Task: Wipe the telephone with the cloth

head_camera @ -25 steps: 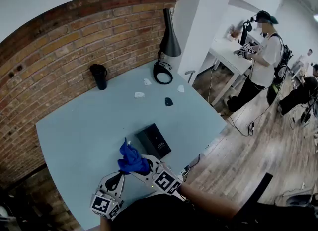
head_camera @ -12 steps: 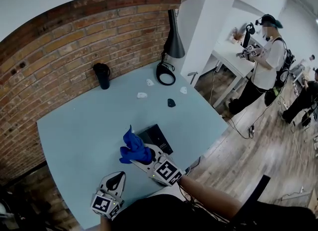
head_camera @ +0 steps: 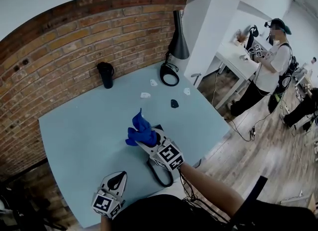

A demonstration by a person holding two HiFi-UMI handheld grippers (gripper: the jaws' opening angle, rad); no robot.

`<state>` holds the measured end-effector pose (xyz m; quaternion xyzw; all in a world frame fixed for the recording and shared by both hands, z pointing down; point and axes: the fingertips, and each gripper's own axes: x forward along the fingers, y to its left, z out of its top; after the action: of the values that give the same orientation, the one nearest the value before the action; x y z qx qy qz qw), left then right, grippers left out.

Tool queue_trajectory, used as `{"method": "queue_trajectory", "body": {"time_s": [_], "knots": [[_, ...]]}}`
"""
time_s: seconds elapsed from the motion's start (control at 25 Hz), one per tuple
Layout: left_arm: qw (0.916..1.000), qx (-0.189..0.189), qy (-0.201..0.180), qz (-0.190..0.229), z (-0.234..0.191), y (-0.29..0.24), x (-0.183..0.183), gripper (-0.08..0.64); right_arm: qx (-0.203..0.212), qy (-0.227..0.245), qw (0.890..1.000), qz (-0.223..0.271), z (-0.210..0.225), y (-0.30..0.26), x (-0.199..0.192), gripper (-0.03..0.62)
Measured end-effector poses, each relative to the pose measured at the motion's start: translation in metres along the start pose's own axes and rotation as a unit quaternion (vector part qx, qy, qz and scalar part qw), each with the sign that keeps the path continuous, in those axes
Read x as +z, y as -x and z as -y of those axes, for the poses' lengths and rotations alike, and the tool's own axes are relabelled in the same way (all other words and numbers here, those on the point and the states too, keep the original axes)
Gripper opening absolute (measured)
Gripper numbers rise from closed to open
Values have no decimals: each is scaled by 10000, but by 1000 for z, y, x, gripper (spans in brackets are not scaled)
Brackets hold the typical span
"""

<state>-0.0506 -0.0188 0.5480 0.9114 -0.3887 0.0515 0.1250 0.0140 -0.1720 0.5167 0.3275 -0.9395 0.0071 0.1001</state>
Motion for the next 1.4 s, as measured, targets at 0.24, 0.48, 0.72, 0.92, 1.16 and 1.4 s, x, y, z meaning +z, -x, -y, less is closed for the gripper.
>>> {"method": "queue_trajectory", "body": {"time_s": [0.24, 0.48, 0.72, 0.92, 1.16, 1.4], "knots": [[10000, 39, 59, -59, -2, 1, 0, 0, -190, 47, 9992, -347, 12, -8, -25, 216], [9999, 114, 97, -10, -9, 3, 0, 0, -394, 51, 9971, -654, 27, -15, -48, 216], [9996, 219, 170, 30, -13, 4, -1, 0, -525, 74, 9944, -915, 44, -19, -67, 216], [9995, 254, 175, 25, -15, 5, -2, 0, -734, -7, 9896, -1238, 58, -23, -89, 216], [9994, 300, 185, 21, -15, 7, -2, 0, -905, -1, 9836, -1560, 68, -24, -113, 216], [9996, 243, 171, 25, -12, 3, -6, 0, -1009, -134, 9792, -1754, 71, -30, -125, 216]]}}
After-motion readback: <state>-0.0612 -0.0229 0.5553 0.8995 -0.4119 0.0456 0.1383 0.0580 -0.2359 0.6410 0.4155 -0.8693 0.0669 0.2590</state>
